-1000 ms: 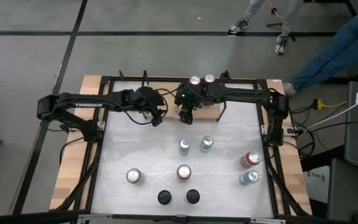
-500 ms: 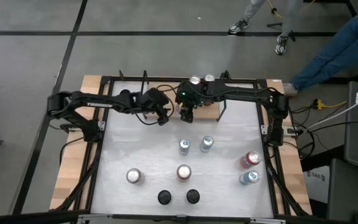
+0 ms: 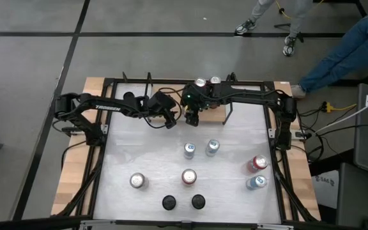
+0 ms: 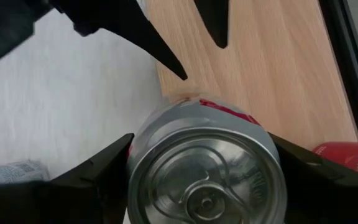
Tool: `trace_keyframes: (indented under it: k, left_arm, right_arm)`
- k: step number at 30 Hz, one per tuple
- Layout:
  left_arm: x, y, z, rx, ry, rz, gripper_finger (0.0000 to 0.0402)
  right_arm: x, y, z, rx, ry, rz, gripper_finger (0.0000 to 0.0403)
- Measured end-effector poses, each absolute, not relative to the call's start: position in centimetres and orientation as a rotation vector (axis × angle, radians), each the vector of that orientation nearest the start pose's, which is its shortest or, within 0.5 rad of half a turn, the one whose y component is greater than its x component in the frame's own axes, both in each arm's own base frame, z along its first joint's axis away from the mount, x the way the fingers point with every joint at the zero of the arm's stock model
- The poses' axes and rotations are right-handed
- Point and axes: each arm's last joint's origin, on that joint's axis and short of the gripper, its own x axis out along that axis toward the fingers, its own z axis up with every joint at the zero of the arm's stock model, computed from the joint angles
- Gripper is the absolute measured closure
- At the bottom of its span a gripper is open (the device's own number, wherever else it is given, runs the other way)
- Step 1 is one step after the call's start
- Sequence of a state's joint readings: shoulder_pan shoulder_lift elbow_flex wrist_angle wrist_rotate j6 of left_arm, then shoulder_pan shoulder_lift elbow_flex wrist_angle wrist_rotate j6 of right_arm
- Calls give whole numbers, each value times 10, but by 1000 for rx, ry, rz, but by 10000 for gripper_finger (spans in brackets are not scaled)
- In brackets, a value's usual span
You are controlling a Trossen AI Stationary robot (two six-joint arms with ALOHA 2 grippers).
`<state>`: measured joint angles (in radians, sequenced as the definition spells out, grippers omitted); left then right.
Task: Place canned beverage on shelf
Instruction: Put the red and silver soda can on the shelf
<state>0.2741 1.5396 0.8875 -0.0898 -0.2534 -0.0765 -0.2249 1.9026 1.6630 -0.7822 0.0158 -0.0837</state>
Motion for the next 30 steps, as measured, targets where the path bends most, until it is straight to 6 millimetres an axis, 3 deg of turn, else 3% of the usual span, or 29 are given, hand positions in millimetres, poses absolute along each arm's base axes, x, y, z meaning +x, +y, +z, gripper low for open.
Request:
trace_keyframes:
  k: [22,30]
  left_arm:
    - [306,93,197,-109,702,538,239]
    - [311,91,184,-124,732,537,239]
  right_arm:
    - [398,-92,271,31,1029,-176,109]
    - [398,-91,270,32,1036,-175,109]
